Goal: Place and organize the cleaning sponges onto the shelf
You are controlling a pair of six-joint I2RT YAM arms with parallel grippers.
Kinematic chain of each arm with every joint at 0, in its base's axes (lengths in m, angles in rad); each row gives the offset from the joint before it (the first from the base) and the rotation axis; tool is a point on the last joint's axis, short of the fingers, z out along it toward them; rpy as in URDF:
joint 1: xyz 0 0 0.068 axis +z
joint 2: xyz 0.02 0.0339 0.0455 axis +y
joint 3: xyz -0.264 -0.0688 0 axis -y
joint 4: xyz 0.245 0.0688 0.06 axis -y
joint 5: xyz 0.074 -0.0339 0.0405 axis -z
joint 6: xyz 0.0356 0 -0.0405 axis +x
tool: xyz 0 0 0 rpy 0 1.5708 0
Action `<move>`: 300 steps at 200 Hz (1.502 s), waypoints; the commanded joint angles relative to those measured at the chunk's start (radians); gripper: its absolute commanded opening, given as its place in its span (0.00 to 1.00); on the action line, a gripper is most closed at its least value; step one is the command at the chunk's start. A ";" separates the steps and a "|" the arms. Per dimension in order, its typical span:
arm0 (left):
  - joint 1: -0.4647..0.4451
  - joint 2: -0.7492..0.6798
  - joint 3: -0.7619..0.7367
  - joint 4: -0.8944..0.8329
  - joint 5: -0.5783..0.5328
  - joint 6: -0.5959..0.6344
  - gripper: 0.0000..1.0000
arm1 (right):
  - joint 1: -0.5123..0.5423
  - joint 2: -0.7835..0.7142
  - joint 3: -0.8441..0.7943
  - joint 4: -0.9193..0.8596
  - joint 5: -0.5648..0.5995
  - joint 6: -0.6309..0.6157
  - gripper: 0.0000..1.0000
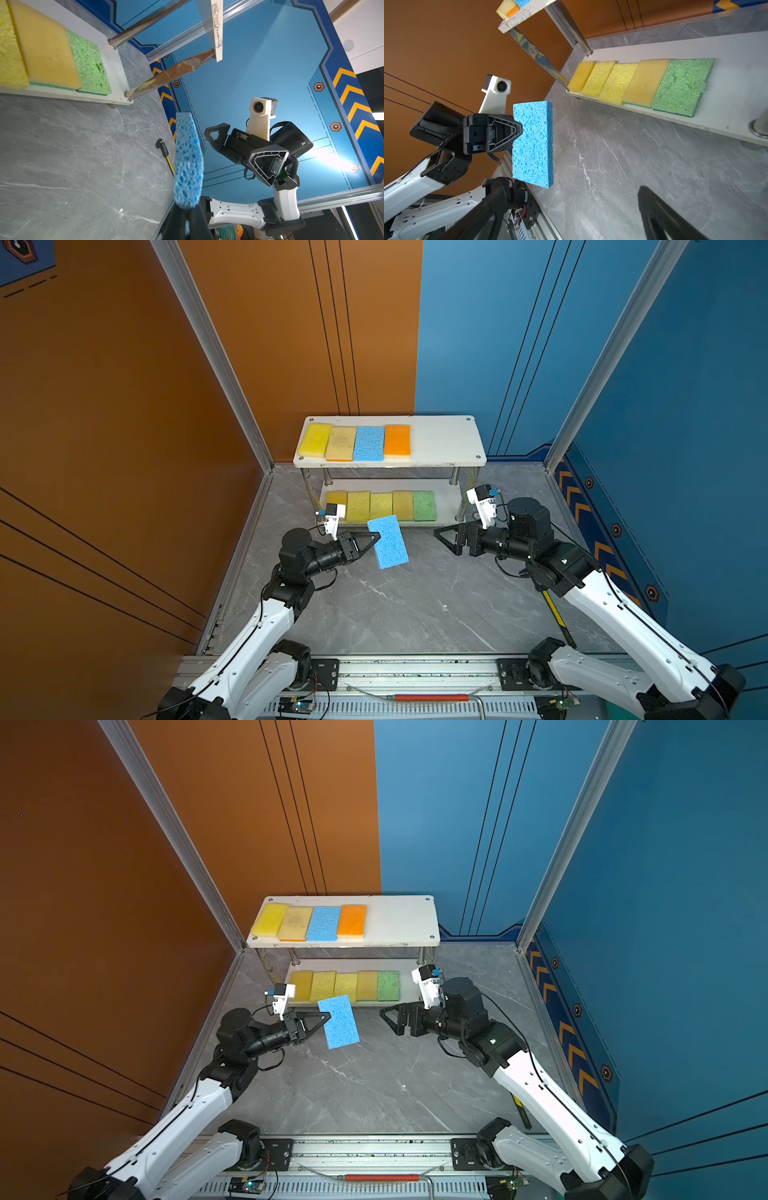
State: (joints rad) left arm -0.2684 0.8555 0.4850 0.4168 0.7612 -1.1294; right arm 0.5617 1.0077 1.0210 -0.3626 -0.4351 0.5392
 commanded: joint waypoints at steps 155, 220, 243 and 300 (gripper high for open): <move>-0.021 -0.112 -0.085 0.093 -0.290 -0.253 0.00 | 0.322 0.255 0.234 -0.176 0.138 0.088 0.71; -0.035 -0.095 -0.075 0.093 -0.270 -0.253 0.00 | 0.327 0.327 0.270 -0.132 0.124 0.108 0.64; -0.046 -0.093 -0.068 0.093 -0.269 -0.249 0.00 | 0.314 0.347 0.277 -0.130 0.124 0.108 0.61; -0.075 -0.092 -0.060 0.093 -0.271 -0.241 0.00 | 0.287 0.362 0.290 -0.124 0.111 0.109 0.56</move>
State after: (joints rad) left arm -0.3298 0.7662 0.4057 0.4828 0.4789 -1.3815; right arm 0.8593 1.3666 1.2736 -0.5041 -0.3164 0.6373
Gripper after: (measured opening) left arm 0.052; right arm 0.567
